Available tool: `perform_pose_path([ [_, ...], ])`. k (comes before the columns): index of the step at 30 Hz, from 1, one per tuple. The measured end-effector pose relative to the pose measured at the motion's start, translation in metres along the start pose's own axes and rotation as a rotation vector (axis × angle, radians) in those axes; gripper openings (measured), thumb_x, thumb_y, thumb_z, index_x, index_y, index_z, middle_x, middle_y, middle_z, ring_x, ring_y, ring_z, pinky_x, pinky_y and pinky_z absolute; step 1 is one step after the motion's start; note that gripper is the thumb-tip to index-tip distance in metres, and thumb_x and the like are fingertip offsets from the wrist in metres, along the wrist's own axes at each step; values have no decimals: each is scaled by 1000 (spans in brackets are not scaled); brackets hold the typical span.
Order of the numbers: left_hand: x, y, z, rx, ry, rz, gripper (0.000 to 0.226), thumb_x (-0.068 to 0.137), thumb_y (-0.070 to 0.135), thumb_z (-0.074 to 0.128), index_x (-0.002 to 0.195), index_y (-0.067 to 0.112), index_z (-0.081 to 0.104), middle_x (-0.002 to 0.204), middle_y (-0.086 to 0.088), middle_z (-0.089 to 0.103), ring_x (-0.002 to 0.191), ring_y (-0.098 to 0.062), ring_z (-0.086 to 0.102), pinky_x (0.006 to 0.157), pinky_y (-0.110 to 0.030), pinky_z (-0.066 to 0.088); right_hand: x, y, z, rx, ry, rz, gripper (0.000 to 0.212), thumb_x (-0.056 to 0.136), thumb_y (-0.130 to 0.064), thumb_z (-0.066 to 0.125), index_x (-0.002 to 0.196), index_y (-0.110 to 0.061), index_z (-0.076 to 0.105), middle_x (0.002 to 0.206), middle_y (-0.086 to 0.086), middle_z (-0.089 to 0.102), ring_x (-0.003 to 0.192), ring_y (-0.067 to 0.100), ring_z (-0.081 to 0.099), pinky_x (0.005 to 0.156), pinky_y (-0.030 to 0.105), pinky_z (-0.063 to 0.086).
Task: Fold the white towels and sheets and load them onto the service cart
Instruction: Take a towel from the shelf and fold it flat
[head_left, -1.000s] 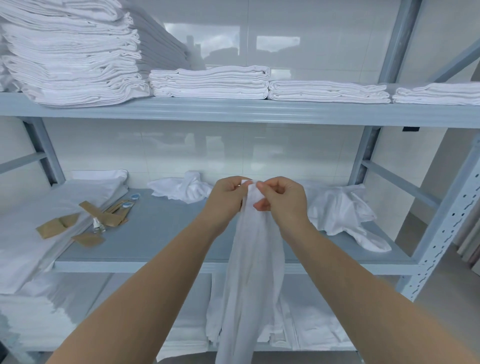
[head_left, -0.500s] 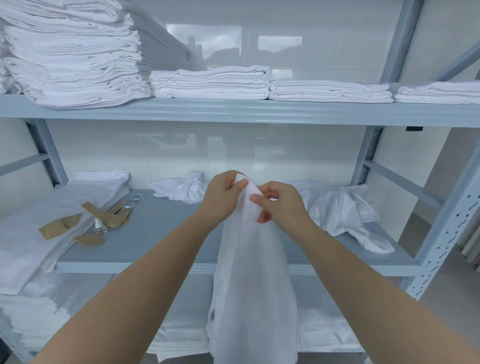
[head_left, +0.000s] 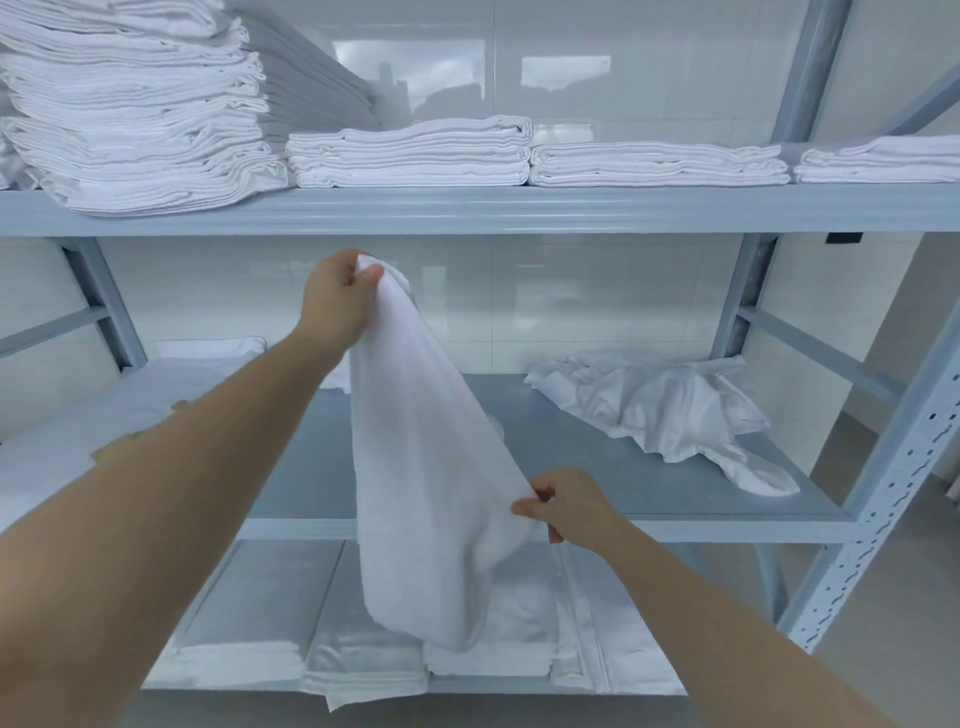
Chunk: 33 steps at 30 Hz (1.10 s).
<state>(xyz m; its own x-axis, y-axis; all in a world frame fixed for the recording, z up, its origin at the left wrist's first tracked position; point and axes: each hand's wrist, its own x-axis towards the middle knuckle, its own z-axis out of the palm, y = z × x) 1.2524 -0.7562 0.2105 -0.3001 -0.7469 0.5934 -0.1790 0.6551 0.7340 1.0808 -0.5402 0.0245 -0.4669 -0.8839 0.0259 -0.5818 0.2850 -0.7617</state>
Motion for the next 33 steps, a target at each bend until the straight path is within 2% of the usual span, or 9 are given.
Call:
perform_pose_path([
  [3, 4, -14, -18, -16, 46, -35, 15, 93, 16, 51, 82, 17, 61, 72, 10, 56, 68, -4, 50, 61, -19, 36, 4, 13, 7, -106, -81, 42, 31, 86, -23, 68, 70, 2, 58, 63, 8, 48, 48, 16, 64, 53, 28, 46],
  [6, 6, -28, -36, -51, 70, -76, 18, 93, 16, 49, 89, 13, 66, 77, 7, 62, 71, -7, 52, 63, -19, 39, 5, 22, 15, -225, -110, 42, 34, 88, -26, 62, 61, -12, 47, 67, 12, 53, 60, 18, 69, 59, 30, 45],
  [11, 10, -57, -71, -49, 168, -141, 19, 95, 19, 48, 85, 18, 64, 75, 6, 60, 62, -2, 49, 55, -20, 37, 4, 34, 24, -431, -86, 53, 33, 89, -26, 56, 63, -24, 36, 74, 2, 51, 73, 22, 48, 63, 30, 34],
  [17, 11, -102, -103, 59, 183, -186, 15, 95, 24, 49, 84, 15, 54, 64, 4, 42, 66, -16, 36, 56, -27, 29, 11, 39, 26, -486, 82, 63, 6, 96, -22, 49, 95, -16, 50, 95, 9, 62, 87, 28, 57, 71, 32, 41],
  [19, 8, -117, -111, 85, 186, -200, 14, 95, 26, 49, 87, 18, 56, 68, 2, 46, 67, -17, 40, 59, -28, 32, 16, 36, 23, -461, 188, 63, 12, 94, -17, 52, 105, -14, 55, 95, 10, 66, 89, 31, 60, 71, 33, 43],
  [22, 0, -144, -120, 81, 186, -244, 14, 96, 26, 49, 94, 19, 61, 83, -2, 54, 79, -19, 46, 71, -31, 36, 24, 29, 16, -415, 281, 101, 41, 93, -15, 56, 133, -24, 52, 99, 4, 70, 97, 28, 62, 77, 31, 42],
  [23, -4, -154, -121, 75, 182, -261, 16, 96, 26, 49, 93, 15, 60, 82, -3, 52, 79, -19, 45, 70, -31, 35, 28, 27, 14, -424, 301, 121, 40, 93, -15, 56, 133, -24, 54, 101, 4, 70, 99, 27, 62, 78, 31, 42],
  [27, -21, -189, -128, 97, 134, -317, 28, 97, 24, 48, 87, -1, 51, 71, -6, 41, 70, -19, 37, 59, -32, 27, 40, 18, 6, -443, 420, 167, 14, 90, -20, 62, 92, -11, 73, 96, 9, 71, 97, 30, 62, 71, 33, 39],
  [33, -45, -218, -133, -26, 39, -374, 17, 101, 22, 43, 94, 16, 58, 75, 1, 51, 67, -14, 44, 62, -29, 38, 51, 6, -3, -276, 557, 76, 10, 83, -11, 71, 82, -2, 75, 83, 14, 73, 92, 39, 60, 91, 42, 41],
])
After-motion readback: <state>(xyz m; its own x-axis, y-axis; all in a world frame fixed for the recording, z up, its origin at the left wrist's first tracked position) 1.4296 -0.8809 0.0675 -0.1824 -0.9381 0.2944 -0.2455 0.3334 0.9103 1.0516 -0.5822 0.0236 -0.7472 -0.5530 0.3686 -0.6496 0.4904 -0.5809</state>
